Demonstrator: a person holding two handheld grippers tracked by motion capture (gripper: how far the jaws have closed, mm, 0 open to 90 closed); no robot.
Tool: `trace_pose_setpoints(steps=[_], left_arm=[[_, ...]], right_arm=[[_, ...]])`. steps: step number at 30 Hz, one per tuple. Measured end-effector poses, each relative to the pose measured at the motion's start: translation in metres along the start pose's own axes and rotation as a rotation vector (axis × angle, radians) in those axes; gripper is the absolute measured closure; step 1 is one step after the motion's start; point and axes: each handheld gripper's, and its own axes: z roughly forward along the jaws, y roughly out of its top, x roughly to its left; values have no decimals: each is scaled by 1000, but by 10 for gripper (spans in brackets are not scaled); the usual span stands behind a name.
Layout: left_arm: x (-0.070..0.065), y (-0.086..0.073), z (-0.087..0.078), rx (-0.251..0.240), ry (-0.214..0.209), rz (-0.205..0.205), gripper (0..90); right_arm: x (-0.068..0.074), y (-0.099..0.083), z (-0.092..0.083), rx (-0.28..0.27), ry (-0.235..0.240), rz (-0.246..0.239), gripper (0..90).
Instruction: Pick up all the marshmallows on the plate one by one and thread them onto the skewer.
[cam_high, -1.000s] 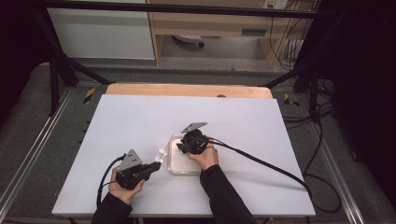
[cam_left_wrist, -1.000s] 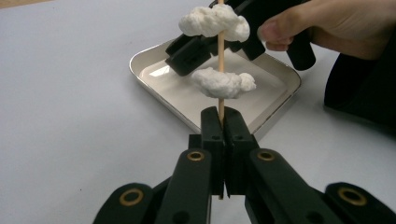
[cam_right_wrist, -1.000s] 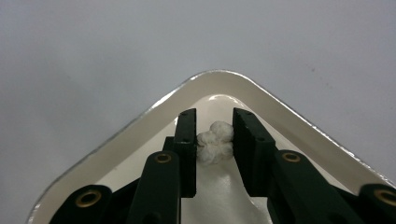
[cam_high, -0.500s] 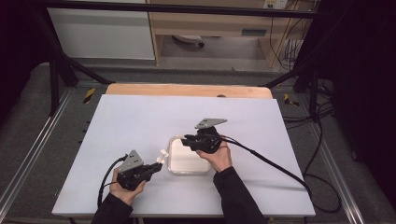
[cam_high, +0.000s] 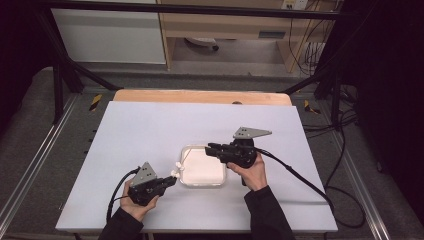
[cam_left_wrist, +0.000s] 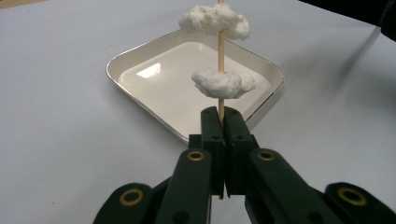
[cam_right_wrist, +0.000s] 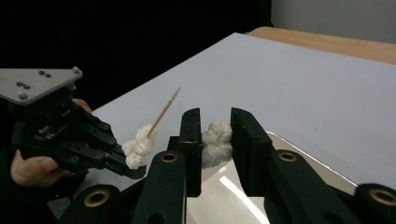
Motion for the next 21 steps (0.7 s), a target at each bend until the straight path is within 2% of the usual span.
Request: trace_pose_setpoints(steps=[3, 9, 15, 21], left_arm=[[-1, 0, 0, 3, -5, 8, 891], [-3, 0, 2, 2, -10, 16, 891], [-4, 1, 2, 3, -14, 21, 891], [-4, 1, 2, 0, -16, 23, 891]], right_arm=[[0, 4, -6, -37, 17, 8, 748], [-1, 11, -10, -97, 59, 56, 749], [-1, 16, -6, -113, 76, 73, 749], [0, 20, 2, -104, 83, 77, 749]])
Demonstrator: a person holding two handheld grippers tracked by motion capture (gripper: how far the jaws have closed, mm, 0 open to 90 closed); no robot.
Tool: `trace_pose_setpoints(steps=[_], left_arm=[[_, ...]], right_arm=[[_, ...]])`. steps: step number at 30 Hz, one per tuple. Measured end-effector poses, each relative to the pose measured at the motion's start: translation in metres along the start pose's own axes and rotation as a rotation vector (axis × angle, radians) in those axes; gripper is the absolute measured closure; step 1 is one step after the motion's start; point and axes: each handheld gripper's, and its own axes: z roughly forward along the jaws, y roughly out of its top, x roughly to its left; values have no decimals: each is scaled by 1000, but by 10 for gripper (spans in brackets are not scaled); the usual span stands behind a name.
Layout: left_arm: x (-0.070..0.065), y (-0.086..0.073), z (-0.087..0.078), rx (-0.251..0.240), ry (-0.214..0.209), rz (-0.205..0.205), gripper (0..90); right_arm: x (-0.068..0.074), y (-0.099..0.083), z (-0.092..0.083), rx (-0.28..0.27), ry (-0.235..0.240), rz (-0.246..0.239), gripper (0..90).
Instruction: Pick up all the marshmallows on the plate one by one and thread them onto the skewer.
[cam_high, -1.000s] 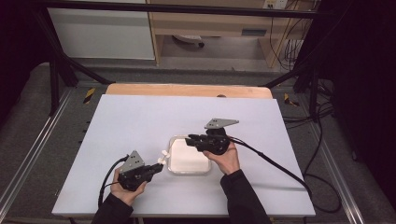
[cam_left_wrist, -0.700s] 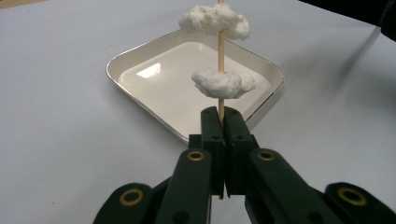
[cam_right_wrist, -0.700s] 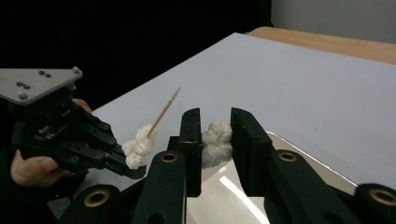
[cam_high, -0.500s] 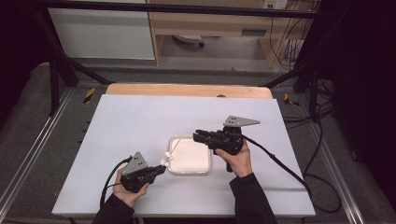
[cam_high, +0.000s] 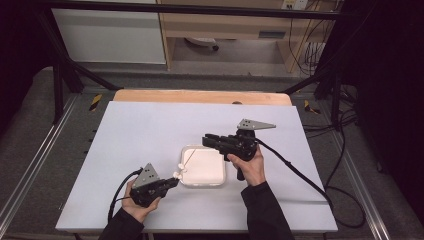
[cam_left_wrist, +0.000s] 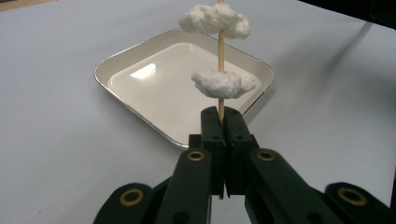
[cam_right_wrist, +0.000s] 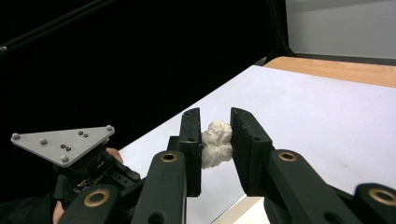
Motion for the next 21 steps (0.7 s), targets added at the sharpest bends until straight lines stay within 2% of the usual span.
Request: trace_pose_setpoints(steps=[13, 21], left_arm=[[-1, 0, 0, 5, -5, 10, 892], [-1, 0, 1, 5, -8, 16, 892]], right_arm=[[-2, -11, 15, 54, 36, 22, 748], [-3, -12, 18, 53, 52, 39, 749]])
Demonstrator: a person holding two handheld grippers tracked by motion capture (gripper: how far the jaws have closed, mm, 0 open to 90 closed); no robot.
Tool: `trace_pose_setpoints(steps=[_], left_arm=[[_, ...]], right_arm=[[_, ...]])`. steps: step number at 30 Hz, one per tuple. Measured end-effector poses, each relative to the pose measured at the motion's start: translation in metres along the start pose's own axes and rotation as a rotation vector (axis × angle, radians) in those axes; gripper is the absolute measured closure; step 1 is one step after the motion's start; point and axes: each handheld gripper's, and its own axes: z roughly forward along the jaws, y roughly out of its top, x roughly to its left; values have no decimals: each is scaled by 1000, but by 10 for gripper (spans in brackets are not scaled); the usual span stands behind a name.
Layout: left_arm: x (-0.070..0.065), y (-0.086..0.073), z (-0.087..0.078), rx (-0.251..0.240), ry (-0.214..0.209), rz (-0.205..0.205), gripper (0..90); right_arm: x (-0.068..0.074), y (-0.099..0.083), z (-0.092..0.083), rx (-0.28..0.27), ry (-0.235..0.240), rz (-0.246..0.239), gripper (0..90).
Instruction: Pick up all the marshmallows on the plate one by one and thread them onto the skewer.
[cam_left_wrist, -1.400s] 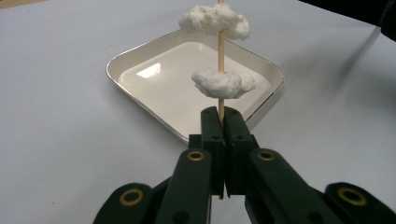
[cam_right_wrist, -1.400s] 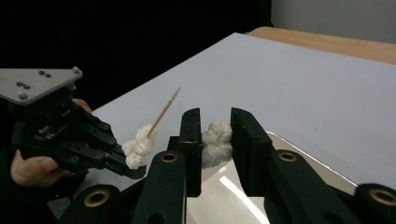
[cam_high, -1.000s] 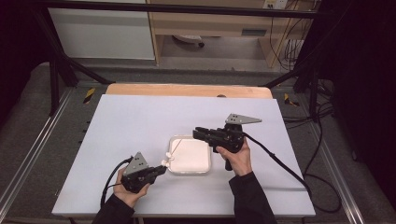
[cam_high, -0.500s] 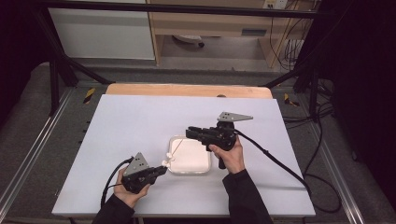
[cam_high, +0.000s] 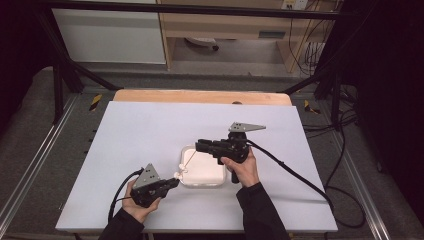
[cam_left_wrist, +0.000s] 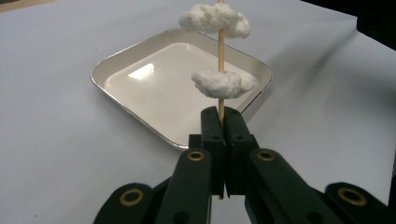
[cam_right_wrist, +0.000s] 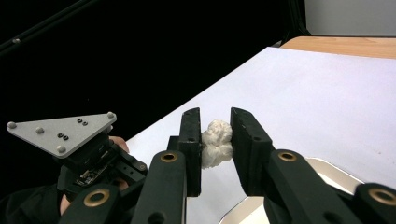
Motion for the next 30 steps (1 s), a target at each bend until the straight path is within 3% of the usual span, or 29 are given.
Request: trace_pose_setpoints(steps=[15, 30], left_arm=[[-2, -1, 2, 28, 9, 34, 893], [-3, -2, 2, 12, 3, 10, 894]], right_arm=[[0, -7, 5, 51, 36, 16, 784], [3, -15, 11, 7, 69, 23, 807]])
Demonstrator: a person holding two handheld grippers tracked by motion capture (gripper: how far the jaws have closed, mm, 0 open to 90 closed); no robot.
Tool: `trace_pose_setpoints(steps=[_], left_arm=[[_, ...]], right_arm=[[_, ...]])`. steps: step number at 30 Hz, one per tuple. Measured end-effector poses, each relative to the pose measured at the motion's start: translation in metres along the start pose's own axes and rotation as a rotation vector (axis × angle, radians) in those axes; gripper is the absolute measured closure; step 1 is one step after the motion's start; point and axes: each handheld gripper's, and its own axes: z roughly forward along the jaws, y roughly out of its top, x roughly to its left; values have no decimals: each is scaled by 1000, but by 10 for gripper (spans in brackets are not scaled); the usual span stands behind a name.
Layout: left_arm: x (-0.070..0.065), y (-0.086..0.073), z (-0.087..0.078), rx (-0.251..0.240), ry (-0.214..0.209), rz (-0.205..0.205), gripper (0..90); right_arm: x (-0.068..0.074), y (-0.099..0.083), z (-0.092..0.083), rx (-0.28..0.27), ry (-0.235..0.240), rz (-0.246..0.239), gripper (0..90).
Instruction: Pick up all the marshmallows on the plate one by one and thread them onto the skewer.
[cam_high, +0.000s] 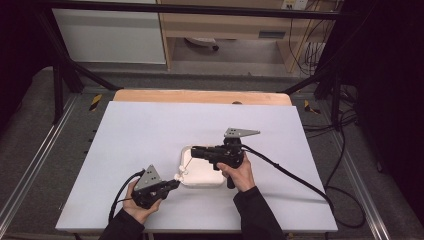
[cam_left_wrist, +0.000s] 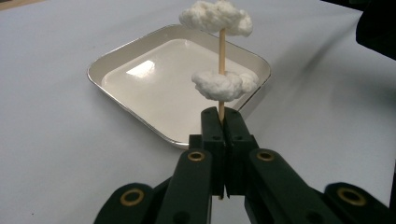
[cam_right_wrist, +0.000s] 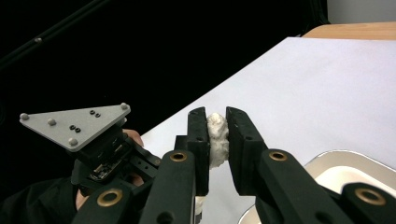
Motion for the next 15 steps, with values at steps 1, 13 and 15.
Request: trace_pose_setpoints(steps=[1, 13, 15], left_arm=[[0, 0, 0, 3, 1, 0, 894], [-1, 0, 2, 25, 4, 7, 895], [-2, 0, 3, 29, 4, 9, 894]], right_arm=[[0, 0, 0, 0, -1, -1, 808], [2, -5, 3, 21, -16, -20, 814], [2, -6, 3, 22, -16, -18, 814]])
